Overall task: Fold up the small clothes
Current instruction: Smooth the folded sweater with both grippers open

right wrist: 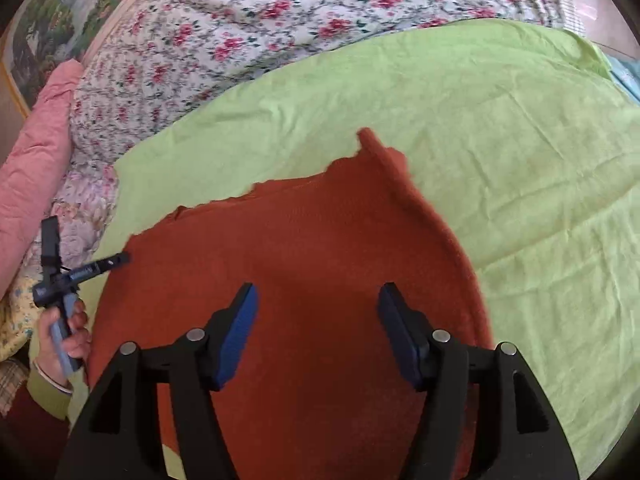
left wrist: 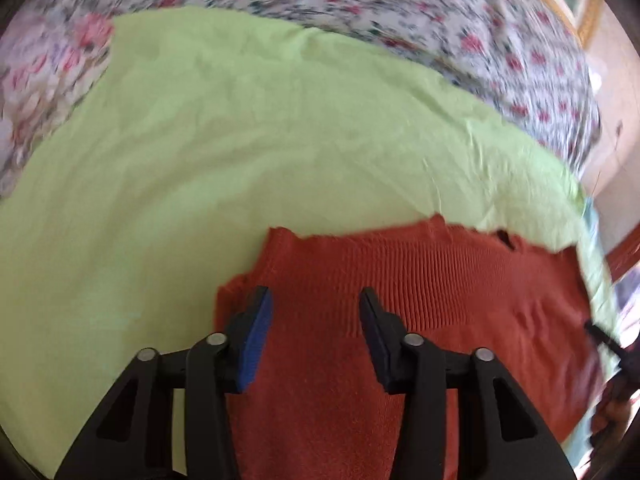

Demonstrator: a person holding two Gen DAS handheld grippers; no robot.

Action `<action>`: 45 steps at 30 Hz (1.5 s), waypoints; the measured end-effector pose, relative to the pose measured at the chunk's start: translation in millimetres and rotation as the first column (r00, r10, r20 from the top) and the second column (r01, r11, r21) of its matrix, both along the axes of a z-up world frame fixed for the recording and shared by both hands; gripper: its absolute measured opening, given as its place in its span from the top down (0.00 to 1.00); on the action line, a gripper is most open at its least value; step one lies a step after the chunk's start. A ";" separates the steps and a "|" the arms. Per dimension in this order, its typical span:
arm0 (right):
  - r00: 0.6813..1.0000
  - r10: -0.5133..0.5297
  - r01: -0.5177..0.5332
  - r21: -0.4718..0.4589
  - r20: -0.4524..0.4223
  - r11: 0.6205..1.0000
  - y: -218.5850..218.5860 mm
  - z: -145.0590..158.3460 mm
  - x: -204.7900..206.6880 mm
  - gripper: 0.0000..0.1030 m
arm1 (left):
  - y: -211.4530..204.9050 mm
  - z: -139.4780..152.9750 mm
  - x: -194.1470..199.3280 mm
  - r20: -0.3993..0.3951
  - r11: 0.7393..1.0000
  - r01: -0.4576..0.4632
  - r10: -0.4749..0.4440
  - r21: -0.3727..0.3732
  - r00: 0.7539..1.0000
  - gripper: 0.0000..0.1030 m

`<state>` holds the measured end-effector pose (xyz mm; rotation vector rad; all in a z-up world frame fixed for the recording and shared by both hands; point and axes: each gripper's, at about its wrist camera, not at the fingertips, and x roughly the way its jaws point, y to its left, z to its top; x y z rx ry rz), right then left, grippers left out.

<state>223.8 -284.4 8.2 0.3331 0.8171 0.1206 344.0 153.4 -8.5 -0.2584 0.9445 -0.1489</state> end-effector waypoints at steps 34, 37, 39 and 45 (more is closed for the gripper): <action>1.000 0.010 -0.013 0.159 0.019 0.987 37.6 -11.9 -143.1 0.35 | -16.1 -38.1 -253.7 -0.082 0.917 -0.138 0.116 -0.374 0.990 0.43; 1.000 0.016 -0.018 0.169 0.017 0.985 39.3 -12.7 -143.7 0.35 | -7.9 -46.2 -252.8 -0.093 0.878 -0.180 0.155 -0.443 0.984 0.43; 1.000 0.018 -0.020 0.173 0.015 0.985 40.1 -13.2 -143.1 0.35 | -3.9 -49.8 -252.3 -0.098 0.858 -0.200 0.174 -0.474 0.980 0.43; 1.000 0.020 -0.022 0.177 0.014 0.984 41.9 -13.6 -141.5 0.35 | 2.8 -52.3 -238.7 -0.093 0.836 -0.254 0.240 -0.486 0.966 0.43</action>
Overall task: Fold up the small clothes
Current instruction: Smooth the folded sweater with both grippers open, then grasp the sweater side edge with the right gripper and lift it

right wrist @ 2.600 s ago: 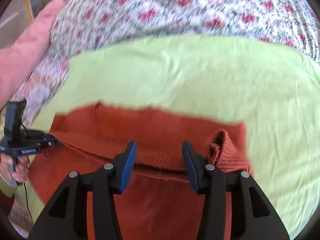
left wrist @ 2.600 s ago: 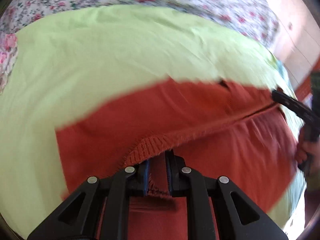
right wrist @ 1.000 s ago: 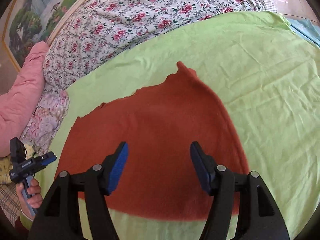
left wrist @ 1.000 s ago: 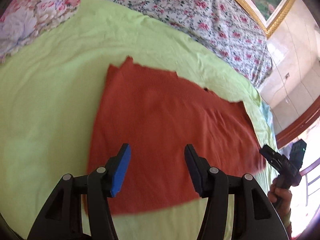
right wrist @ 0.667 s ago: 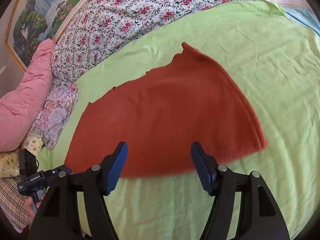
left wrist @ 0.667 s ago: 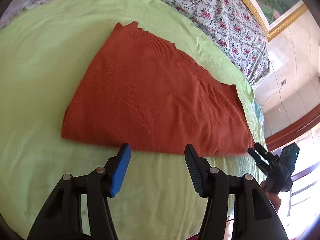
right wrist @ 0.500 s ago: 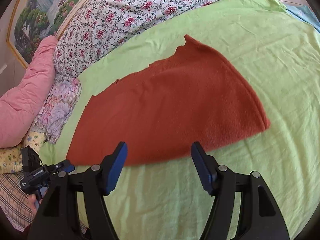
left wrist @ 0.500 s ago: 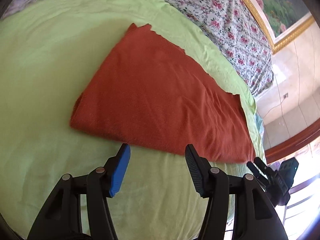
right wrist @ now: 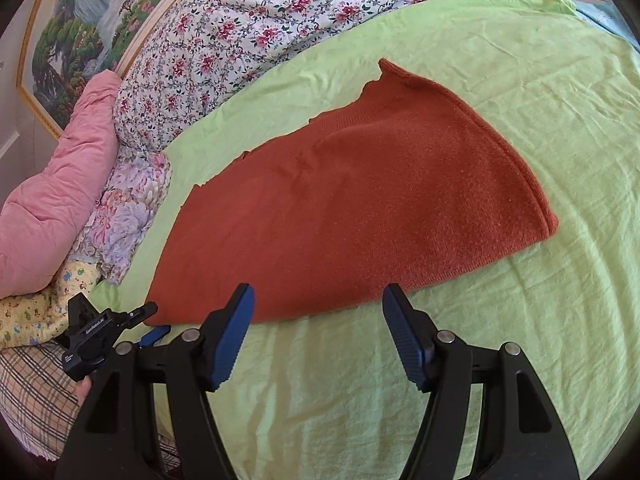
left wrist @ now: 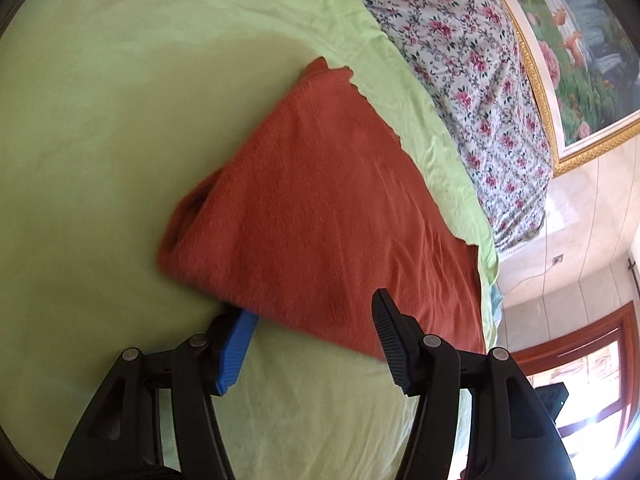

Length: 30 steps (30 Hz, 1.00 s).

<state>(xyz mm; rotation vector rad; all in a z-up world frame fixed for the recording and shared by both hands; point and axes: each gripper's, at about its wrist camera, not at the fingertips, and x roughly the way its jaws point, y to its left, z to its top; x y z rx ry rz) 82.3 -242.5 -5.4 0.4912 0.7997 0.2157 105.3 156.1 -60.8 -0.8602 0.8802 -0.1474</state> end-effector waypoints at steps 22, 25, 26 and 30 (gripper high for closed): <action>0.999 0.036 -0.037 0.126 0.011 0.991 -47.4 20.5 68.5 0.35 | -175.2 101.9 73.5 0.242 0.827 0.249 -0.412 0.503 0.879 0.92; 0.996 0.084 -0.083 0.186 0.007 0.979 -55.8 21.3 92.2 0.35 | -220.1 90.2 82.3 0.219 0.784 0.329 -0.499 0.526 0.838 0.92; 0.995 0.103 -0.101 0.217 0.004 0.971 -57.9 20.4 100.5 0.35 | -233.5 82.3 85.2 0.202 0.768 0.355 -0.524 0.533 0.828 0.92; 0.982 0.181 -0.161 0.271 -0.052 0.949 -54.5 8.8 136.9 0.35 | -265.1 54.0 91.4 0.131 0.720 0.410 -0.566 0.561 0.814 0.92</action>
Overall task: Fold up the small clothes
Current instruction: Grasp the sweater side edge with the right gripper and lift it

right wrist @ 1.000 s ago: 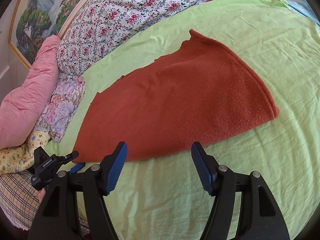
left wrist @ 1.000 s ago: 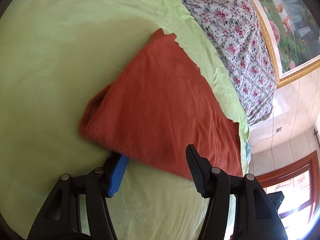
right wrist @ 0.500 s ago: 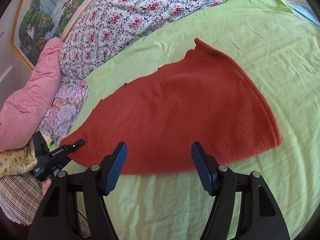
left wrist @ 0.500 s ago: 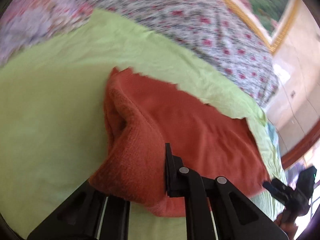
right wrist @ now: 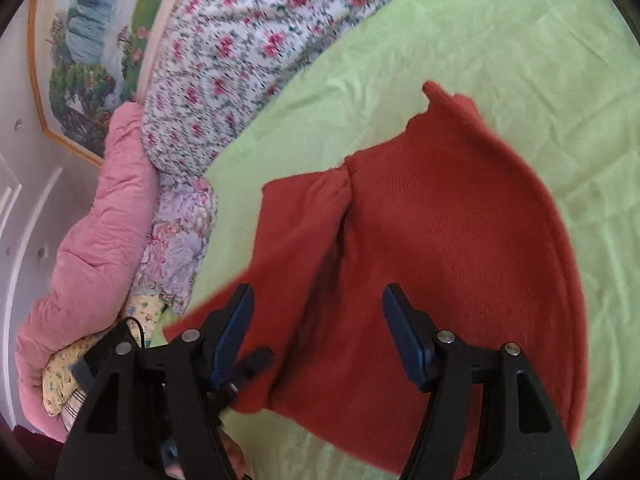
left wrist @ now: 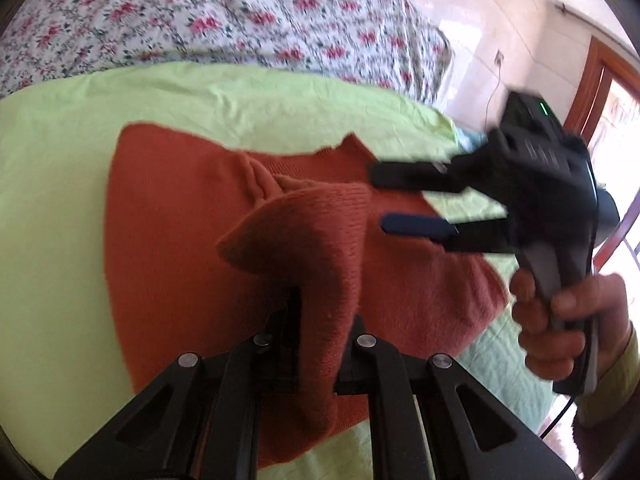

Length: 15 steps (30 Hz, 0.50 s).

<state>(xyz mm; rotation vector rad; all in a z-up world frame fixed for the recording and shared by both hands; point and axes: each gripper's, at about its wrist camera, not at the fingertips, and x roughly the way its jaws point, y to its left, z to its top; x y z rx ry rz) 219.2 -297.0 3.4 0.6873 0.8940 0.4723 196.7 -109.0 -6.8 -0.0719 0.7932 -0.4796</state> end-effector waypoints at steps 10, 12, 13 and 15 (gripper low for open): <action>0.978 0.175 -0.184 -0.072 -0.118 0.980 60.9 -21.1 93.8 0.60 | -13.1 -3.4 -10.9 0.063 0.995 0.017 -0.023 0.100 0.998 0.92; 0.975 0.182 -0.195 -0.097 -0.128 0.976 65.4 -20.3 100.8 0.82 | -13.5 4.4 -10.3 0.079 0.994 0.013 -0.022 0.109 0.997 0.92; 0.977 0.187 -0.196 -0.089 -0.100 0.976 64.4 -12.5 100.3 0.83 | -13.9 11.3 -9.6 0.091 0.995 0.014 -0.024 0.101 0.996 0.92; 0.981 0.191 -0.192 -0.091 -0.027 0.977 57.6 7.4 92.9 0.84 | -19.4 28.3 -8.1 0.119 0.997 0.035 -0.043 0.067 0.992 0.92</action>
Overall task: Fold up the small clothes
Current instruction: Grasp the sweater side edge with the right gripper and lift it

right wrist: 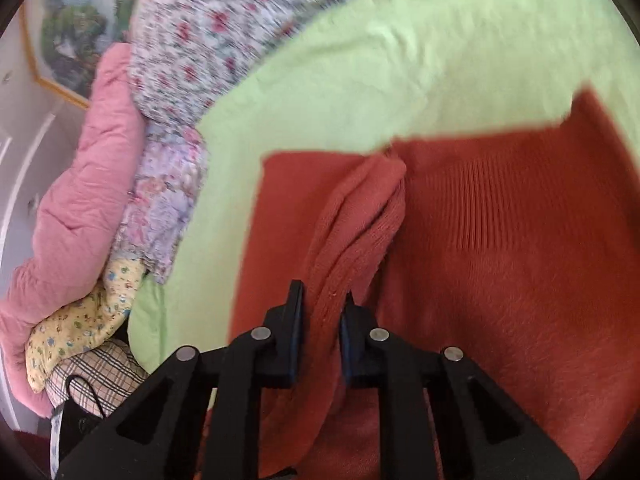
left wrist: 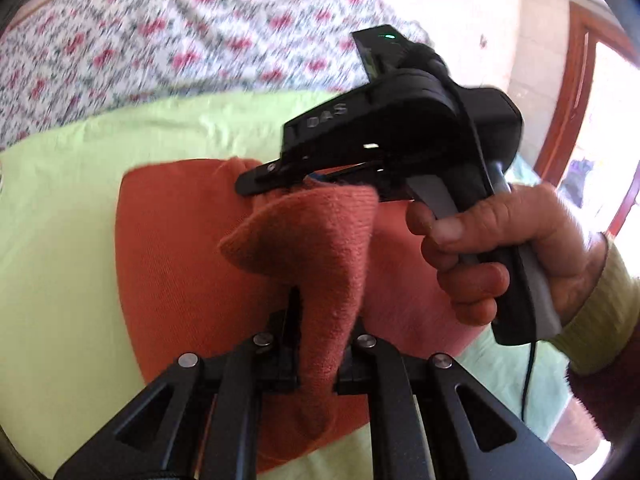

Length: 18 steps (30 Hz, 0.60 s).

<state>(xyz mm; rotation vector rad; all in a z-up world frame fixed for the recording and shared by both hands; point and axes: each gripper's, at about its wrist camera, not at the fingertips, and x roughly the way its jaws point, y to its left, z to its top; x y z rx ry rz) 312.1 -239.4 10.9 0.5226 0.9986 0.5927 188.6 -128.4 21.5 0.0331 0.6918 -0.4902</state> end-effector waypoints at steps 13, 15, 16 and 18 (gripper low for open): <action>0.985 -0.168 0.171 -0.152 0.037 0.973 -106.7 1.9 -54.4 0.84 | -88.7 -31.8 36.4 -0.170 0.989 0.113 -0.129 -0.099 0.977 0.91; 0.984 -0.179 0.181 -0.122 0.023 0.976 -118.3 -5.6 -56.0 0.85 | -89.7 -32.5 37.6 -0.165 0.989 0.112 -0.126 -0.094 0.978 0.90; 0.983 -0.182 0.184 -0.110 0.026 0.977 -120.3 -5.7 -56.9 0.85 | -90.4 -30.5 41.7 -0.161 0.990 0.110 -0.124 -0.090 0.979 0.90; 0.981 -0.185 0.190 -0.095 0.052 0.977 -124.2 -2.7 -58.5 0.85 | -88.5 -28.2 44.5 -0.158 0.990 0.107 -0.120 -0.090 0.980 0.90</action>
